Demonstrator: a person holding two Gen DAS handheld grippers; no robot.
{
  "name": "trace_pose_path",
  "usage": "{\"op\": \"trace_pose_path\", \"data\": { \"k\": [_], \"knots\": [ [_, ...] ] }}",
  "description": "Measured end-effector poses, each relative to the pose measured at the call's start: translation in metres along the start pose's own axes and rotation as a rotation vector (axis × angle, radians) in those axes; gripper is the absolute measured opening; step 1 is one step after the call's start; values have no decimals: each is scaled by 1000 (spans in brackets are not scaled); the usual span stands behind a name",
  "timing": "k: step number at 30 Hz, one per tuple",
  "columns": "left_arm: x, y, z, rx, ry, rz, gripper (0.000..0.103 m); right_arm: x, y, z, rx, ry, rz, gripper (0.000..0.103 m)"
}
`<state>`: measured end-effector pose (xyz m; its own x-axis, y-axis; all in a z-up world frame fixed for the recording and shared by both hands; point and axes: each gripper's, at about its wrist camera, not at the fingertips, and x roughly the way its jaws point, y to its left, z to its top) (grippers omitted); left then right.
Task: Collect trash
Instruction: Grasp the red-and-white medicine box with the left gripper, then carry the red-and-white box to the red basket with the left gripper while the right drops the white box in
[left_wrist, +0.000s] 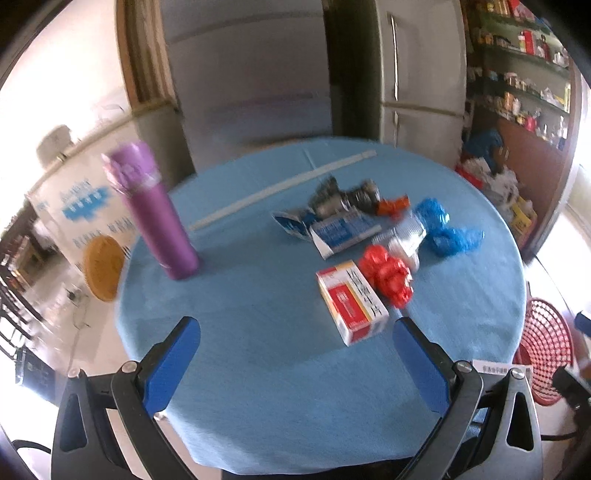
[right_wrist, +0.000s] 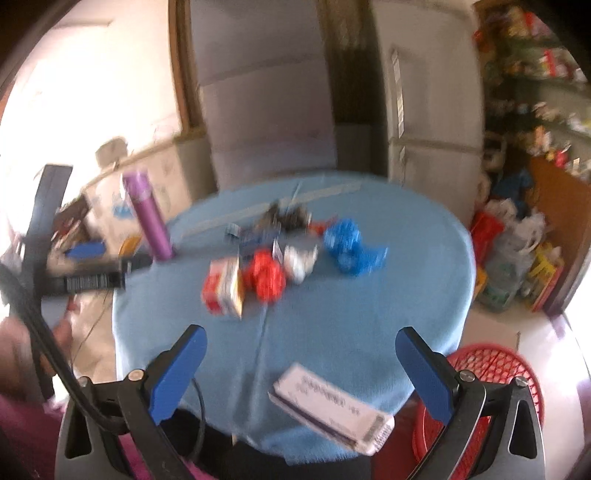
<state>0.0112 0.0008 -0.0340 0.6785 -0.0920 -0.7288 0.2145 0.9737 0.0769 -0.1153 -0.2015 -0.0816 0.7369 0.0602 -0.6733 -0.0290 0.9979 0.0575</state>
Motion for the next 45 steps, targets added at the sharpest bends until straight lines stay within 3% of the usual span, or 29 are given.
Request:
{"op": "trace_pose_path", "data": {
  "k": [5,8,13,22,25,28,30,32,36,40,42,45],
  "knots": [
    [47,5,5,-6,128,-44,103,27,-33,-21,-17,139,-2,103],
    [70,8,11,-28,188,-72,103,40,-43,-30,-42,196,47,103],
    [98,-1,25,-47,273,-116,103,61,-45,-33,-109,232,128,103],
    [134,-45,33,23,368,-155,103,92,-42,-36,-192,333,252,103],
    [145,-45,28,8,404,-162,95,93,-40,-37,-216,317,261,102],
    [152,-42,24,-5,435,-166,73,93,-40,-36,-219,306,267,88],
    [156,-38,22,-26,460,-186,57,93,-41,-34,-193,310,309,66],
    [157,-36,19,-39,463,-197,56,90,-39,-34,-173,313,343,53],
    [154,-32,16,-40,441,-203,56,86,-32,-35,-164,318,354,43],
    [150,-25,10,-47,434,-192,56,85,-24,-37,-157,341,353,44],
    [149,-22,6,-42,426,-179,56,89,-22,-37,-146,356,355,59],
    [144,-21,1,-35,413,-167,56,90,-22,-37,-120,337,352,63]
  ]
}}
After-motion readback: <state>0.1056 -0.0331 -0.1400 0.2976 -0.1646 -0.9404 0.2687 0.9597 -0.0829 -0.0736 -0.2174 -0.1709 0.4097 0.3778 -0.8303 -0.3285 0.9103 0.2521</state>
